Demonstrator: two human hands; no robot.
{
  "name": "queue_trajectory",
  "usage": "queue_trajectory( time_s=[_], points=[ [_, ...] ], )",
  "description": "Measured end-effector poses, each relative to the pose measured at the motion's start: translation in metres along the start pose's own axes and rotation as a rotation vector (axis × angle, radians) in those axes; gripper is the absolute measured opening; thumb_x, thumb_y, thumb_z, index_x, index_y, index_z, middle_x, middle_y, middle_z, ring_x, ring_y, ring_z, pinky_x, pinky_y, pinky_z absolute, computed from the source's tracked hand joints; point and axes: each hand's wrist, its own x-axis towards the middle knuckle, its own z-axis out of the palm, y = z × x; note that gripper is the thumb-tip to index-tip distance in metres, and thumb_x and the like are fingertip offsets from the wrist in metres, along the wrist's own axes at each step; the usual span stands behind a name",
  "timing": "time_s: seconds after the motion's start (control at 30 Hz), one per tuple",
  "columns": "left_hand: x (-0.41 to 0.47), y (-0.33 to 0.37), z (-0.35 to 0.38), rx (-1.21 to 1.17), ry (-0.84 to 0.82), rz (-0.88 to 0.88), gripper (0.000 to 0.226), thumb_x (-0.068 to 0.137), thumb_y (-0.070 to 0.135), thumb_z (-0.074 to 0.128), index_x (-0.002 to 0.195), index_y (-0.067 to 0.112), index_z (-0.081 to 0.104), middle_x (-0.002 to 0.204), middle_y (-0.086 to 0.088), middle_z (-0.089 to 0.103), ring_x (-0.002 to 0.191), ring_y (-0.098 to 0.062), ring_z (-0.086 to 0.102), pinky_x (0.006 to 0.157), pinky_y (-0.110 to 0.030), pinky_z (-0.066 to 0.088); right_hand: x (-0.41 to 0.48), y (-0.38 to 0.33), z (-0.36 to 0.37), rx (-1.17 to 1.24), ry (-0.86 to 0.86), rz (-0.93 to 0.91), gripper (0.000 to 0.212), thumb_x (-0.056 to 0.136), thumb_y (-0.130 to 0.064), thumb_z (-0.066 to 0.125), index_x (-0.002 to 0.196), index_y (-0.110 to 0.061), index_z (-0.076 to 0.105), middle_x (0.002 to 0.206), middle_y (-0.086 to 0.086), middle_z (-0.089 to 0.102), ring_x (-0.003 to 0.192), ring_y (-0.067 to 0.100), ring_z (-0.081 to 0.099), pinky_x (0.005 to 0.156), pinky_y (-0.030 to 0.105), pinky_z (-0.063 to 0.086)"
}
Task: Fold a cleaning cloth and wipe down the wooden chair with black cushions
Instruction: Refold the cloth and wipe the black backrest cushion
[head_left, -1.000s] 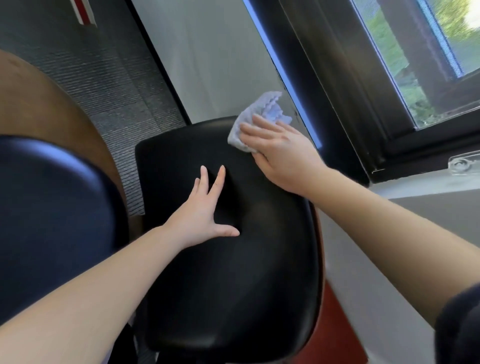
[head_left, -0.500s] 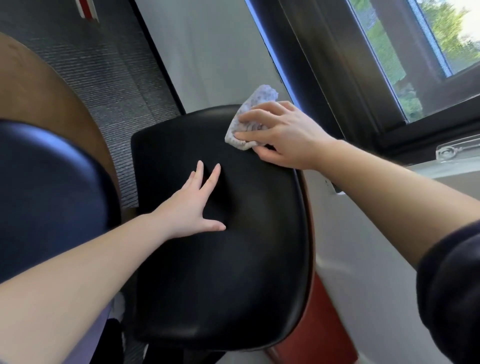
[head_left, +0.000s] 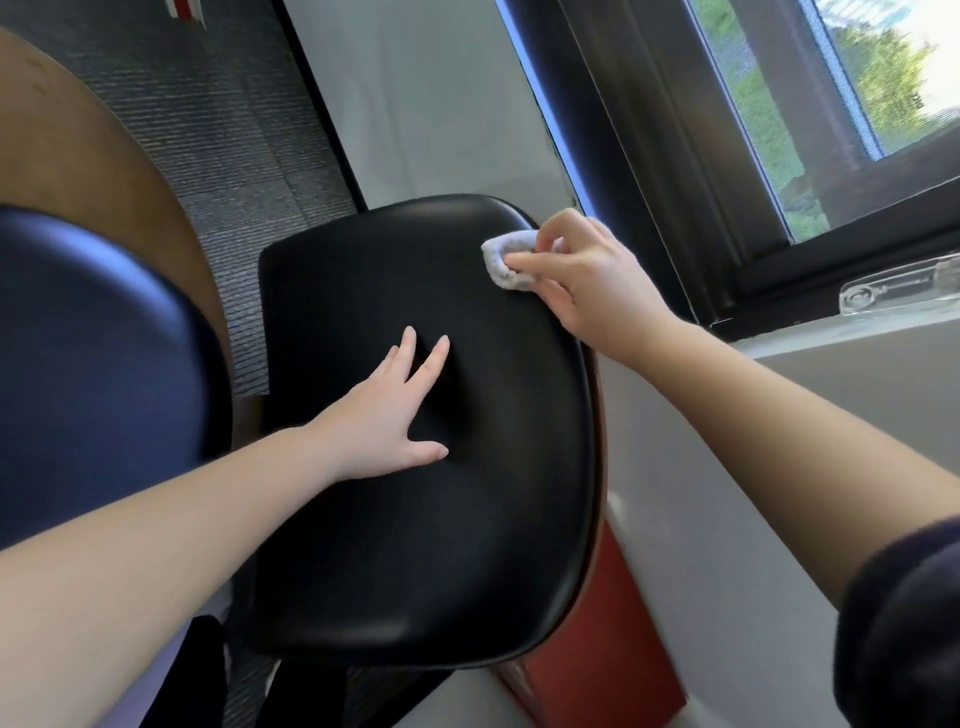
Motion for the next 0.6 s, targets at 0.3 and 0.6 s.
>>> queue_trajectory(
  time_s=[0.3,0.6],
  points=[
    [-0.023,0.026,0.022,-0.155,-0.061,-0.030,0.126,0.073,0.059,0.075,0.148,0.041,-0.024,0.157,-0.001,-0.033,0.148,-0.018,-0.019,0.119,-0.039,0.019,-0.091,-0.031,-0.009,0.169,-0.013,0.115,0.031,0.089,0.003,0.058,0.114,-0.011,0.072,0.101,0.012,0.054,0.084,0.022,0.054,0.082,0.022,0.042],
    [-0.053,0.036,0.053,-0.250,-0.077,-0.079,0.132,0.067,0.057,0.081,0.147,0.046,-0.024,0.155,0.008,-0.037,0.146,-0.013,-0.023,0.116,-0.038,0.023,-0.148,-0.072,-0.003,0.235,0.071,0.247,0.033,0.087,0.001,0.056,0.111,-0.015,0.073,0.101,0.008,0.053,0.085,0.024,0.056,0.074,0.037,0.052]
  ],
)
